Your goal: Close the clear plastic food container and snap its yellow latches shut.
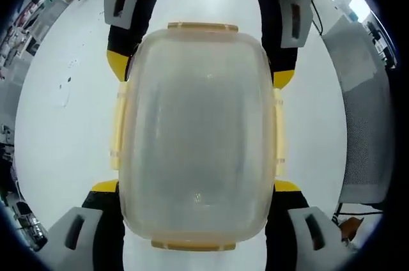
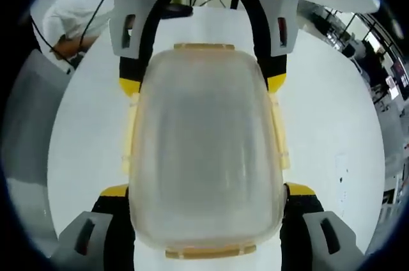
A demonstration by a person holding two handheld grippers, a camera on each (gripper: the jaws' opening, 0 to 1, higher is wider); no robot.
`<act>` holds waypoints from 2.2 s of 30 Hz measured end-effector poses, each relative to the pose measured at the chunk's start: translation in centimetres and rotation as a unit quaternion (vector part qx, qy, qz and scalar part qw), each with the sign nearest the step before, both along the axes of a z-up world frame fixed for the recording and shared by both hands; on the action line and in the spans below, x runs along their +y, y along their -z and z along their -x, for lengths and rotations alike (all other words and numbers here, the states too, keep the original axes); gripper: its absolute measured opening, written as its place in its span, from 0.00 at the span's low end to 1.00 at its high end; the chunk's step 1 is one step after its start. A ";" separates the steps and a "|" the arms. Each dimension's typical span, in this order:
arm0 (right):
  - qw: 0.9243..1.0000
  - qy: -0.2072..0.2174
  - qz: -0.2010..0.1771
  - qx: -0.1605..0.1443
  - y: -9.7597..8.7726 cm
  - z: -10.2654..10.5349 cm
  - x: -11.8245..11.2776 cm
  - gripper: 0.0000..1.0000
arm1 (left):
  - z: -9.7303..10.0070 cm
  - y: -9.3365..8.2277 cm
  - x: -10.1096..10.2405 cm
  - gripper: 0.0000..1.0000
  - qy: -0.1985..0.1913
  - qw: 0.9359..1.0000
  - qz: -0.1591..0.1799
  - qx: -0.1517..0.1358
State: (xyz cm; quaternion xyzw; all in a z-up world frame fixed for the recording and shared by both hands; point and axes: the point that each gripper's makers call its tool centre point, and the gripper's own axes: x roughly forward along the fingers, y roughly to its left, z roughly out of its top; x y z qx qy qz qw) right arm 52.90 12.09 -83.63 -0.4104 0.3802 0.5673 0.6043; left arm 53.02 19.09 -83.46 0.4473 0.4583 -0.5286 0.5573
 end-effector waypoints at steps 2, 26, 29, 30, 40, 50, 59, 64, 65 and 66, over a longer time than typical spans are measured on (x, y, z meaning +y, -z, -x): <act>1.000 0.000 0.001 0.001 0.0 0.0 0.0 0.97 | 0.0 0.0 0.0 0.94 0.000 1.000 0.002 0.000; 1.000 0.000 -0.026 0.012 -0.7 0.7 0.0 0.99 | 0.4 -0.3 -0.4 0.99 0.006 1.000 0.021 -0.010; 0.999 0.004 -0.030 0.010 -1.0 0.4 0.1 1.00 | 0.7 -0.6 -0.8 0.99 0.001 1.000 0.028 -0.001; 0.999 0.004 -0.032 0.010 -1.1 0.4 0.1 1.00 | 0.7 -0.7 -0.8 0.99 0.005 1.000 0.027 -0.003; 0.999 0.014 -0.049 0.005 -1.7 0.4 -0.3 1.00 | 0.7 -1.0 -0.1 0.99 -0.006 1.000 0.025 -0.012; 0.995 0.042 -0.090 0.002 -2.6 0.2 -0.4 0.97 | 0.5 -1.7 0.8 0.99 -0.044 0.997 0.054 -0.023; 0.989 0.070 -0.128 0.002 -3.2 0.4 -0.7 0.99 | 0.9 -1.8 1.6 0.99 -0.082 0.992 0.091 -0.027; 0.985 0.087 -0.147 -0.003 -3.6 0.2 -0.7 1.00 | 0.8 -1.9 1.8 0.99 -0.093 0.989 0.104 -0.040; 0.985 0.089 -0.148 -0.005 -3.6 0.2 -0.8 1.00 | 0.7 -2.0 1.8 0.99 -0.098 0.988 0.108 -0.041; 0.984 0.092 -0.150 -0.005 -3.7 0.2 -1.0 1.00 | 0.7 -2.0 1.8 0.99 -0.104 0.987 0.113 -0.040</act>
